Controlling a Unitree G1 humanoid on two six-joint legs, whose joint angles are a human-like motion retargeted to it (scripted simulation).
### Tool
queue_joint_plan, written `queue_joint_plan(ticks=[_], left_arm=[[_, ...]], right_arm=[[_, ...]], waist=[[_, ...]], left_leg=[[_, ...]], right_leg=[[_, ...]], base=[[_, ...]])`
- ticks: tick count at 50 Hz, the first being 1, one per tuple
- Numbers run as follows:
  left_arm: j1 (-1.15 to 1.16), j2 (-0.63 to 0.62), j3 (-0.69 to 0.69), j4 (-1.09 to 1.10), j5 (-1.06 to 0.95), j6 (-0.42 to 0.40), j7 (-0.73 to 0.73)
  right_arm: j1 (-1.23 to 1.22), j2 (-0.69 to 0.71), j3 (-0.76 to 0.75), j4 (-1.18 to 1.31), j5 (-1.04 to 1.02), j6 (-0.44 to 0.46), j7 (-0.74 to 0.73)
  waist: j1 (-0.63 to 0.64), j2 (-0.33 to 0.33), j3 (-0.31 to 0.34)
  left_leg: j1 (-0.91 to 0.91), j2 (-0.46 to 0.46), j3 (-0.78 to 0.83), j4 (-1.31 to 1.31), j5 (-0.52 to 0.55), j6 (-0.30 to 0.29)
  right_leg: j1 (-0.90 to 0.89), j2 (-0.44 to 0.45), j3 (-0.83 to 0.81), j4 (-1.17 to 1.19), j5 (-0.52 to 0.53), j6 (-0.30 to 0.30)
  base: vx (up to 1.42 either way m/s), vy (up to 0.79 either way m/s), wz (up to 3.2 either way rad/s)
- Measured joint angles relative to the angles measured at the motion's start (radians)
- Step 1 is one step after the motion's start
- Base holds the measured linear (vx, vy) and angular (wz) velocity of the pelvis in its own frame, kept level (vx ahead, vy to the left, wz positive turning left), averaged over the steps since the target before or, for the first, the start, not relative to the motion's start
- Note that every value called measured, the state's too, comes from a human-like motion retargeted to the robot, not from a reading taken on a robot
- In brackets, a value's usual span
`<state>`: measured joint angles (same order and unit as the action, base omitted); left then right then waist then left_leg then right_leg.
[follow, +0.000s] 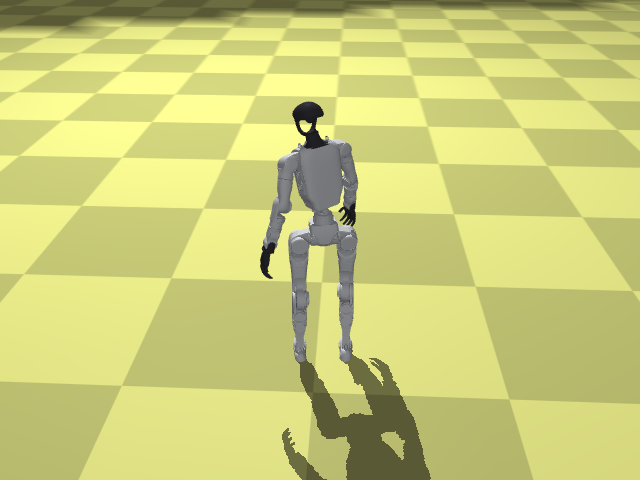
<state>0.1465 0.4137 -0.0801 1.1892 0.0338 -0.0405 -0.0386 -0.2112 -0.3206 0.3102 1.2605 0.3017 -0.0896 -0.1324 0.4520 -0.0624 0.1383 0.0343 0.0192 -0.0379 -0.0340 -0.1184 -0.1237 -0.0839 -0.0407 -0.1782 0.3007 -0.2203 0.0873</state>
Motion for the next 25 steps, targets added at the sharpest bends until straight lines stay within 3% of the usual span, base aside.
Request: queue_joint_plan(ticks=[3,7,10,15,20,22,25], left_arm=[[-0.005,-0.005,-0.001,-0.004,-0.006,-0.010,0.007],[0.007,-0.006,-0.015,0.008,-0.020,-0.027,0.015],[0.015,-0.006,-0.023,0.023,-0.006,-0.018,0.028],[0.059,-0.024,-0.030,0.023,0.015,0.004,0.018],[0.097,-0.025,-0.016,0.016,0.035,0.004,-0.013],[0.092,-0.019,-0.003,0.027,0.042,-0.004,-0.024],[0.091,-0.014,0.012,0.045,0.043,-0.012,-0.024]], right_arm=[[-0.007,-0.005,0.002,0.004,-0.022,0.000,-0.008],[-0.025,0.000,0.009,0.006,-0.057,0.007,-0.022],[-0.050,0.006,0.019,0.002,-0.072,0.014,-0.042],[-0.080,0.012,0.030,-0.011,-0.091,0.034,-0.047],[-0.089,0.021,0.033,-0.022,-0.093,0.037,-0.035],[-0.094,0.025,0.035,-0.020,-0.090,0.025,-0.024],[-0.084,0.028,0.044,-0.017,-0.088,0.011,-0.015]], waist=[[-0.028,-0.001,-0.006],[-0.054,-0.016,-0.013],[-0.042,-0.018,-0.013],[0.014,-0.047,0.023],[0.075,-0.081,0.036],[0.102,-0.077,0.032],[0.123,-0.055,0.017]], left_leg=[[0.018,-0.013,0.003,0.004,-0.021,-0.020],[0.041,-0.047,0.006,0.026,-0.063,-0.016],[0.047,-0.058,0.027,0.068,-0.084,0.006],[-0.029,-0.134,0.051,0.266,-0.087,0.105],[-0.139,-0.135,0.140,0.274,-0.155,0.108],[-0.147,-0.117,0.124,0.157,-0.116,0.077],[-0.140,-0.087,0.030,0.035,0.057,0.037]], right_leg=[[-0.030,-0.027,-0.075,-0.096,0.033,0.064],[-0.047,-0.048,-0.058,-0.188,0.195,0.124],[-0.042,-0.055,-0.028,-0.155,0.166,0.121],[0.004,-0.110,0.025,-0.147,0.149,0.128],[0.034,-0.131,0.052,-0.154,0.136,0.172],[0.052,-0.105,0.057,-0.161,0.124,0.173],[0.091,-0.055,0.059,-0.165,0.095,0.158]], base=[[0.32,-0.05,0.10],[0.34,-0.08,0.00],[0.33,-0.09,-0.34],[0.32,-0.07,-0.48],[0.32,-0.01,-0.38],[0.35,0.02,-0.41],[0.35,0.04,-0.20]])
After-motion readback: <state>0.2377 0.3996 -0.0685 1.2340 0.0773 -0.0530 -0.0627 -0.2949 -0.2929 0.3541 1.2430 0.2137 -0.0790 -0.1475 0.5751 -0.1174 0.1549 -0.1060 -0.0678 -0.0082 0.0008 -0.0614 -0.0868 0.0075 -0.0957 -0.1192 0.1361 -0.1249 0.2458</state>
